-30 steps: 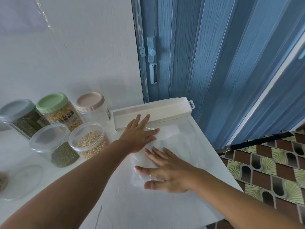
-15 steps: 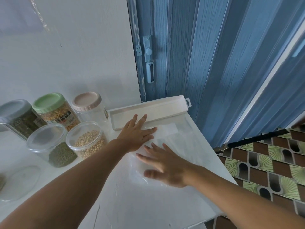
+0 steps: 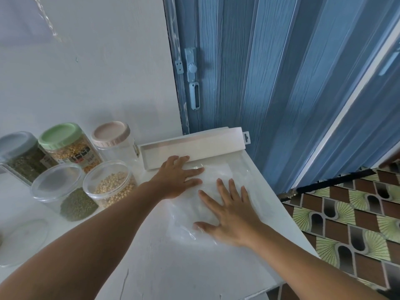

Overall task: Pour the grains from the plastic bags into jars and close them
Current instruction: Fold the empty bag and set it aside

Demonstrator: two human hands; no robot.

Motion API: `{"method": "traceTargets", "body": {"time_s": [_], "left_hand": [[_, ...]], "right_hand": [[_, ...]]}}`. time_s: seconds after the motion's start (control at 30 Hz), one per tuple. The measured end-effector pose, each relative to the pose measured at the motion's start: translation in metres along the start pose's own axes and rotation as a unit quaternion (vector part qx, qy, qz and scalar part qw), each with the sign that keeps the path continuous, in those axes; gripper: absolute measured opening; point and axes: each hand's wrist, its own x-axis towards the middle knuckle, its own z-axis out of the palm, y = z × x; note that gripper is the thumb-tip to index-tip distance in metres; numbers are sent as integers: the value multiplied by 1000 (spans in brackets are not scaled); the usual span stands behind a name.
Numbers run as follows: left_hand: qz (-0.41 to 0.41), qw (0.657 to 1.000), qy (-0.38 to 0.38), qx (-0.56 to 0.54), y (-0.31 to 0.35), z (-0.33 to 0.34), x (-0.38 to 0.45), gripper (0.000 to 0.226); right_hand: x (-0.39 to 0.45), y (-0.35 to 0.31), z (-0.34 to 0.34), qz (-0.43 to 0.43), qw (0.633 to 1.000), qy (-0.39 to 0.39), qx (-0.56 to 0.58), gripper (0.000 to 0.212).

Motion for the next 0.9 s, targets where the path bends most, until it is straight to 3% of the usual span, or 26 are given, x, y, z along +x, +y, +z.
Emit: {"method": "traceTargets", "body": {"time_s": [0.3,0.47,0.6,0.77,0.83,0.9], "left_hand": [[40,991,99,-86,7,-25,27,31],[56,986,156,-12,22,-20,-7,33],[-4,996,74,-46,29,-19,-51,47],[-27,994,-102,-40,39,-12,-97,99],[-25,993,-118,-9,38,2,-101,110],[-26,993,-114,-1,34,16,-100,116]], "right_hand": [[5,1,-5,-3,999,-33,11,92],[4,2,-5,-7,1000,-27,15,92],[12,5,-11,0,994,-61,89,94],[15,13,-36,18,965,-53,256,72],[12,19,-42,24,941,-15,336,68],[8,24,-44,43,903,85,418,57]]}}
